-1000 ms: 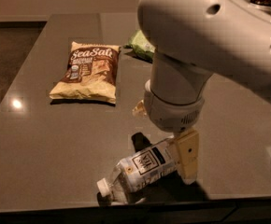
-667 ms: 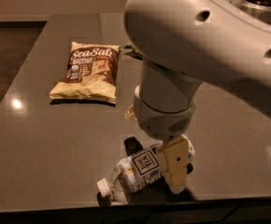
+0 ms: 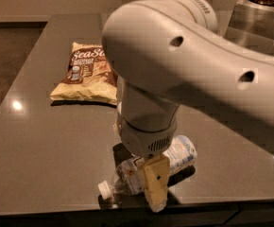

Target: Place blue plastic bottle upright

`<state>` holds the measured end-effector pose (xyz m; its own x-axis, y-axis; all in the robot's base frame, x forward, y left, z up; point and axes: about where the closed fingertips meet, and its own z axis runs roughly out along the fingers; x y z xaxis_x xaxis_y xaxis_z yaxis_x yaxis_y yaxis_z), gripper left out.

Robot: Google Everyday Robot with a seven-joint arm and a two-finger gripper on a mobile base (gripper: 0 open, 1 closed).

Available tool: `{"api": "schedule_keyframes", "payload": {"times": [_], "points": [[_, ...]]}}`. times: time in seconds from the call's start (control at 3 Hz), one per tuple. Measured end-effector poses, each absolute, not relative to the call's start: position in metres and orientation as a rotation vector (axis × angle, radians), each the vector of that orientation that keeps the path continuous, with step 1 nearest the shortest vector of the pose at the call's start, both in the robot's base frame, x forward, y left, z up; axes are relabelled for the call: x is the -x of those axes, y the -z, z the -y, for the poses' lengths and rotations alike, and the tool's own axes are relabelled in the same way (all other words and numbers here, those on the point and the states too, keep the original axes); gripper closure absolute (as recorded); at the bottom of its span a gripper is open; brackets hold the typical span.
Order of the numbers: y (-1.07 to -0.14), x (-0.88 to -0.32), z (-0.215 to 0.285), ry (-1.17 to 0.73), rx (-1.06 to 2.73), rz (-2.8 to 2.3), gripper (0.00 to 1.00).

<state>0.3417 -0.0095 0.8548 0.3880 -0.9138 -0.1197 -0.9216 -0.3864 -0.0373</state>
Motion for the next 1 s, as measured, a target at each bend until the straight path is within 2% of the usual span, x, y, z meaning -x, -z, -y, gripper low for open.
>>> {"api": "schedule_keyframes", "payload": {"times": [0.67, 1.0], "points": [[-0.834, -0.355, 0.001, -0.153, 2.509, -1.758, 0.48], [-0.846, -0.371, 0.007, -0.260, 2.453, -1.789, 0.72]]}}
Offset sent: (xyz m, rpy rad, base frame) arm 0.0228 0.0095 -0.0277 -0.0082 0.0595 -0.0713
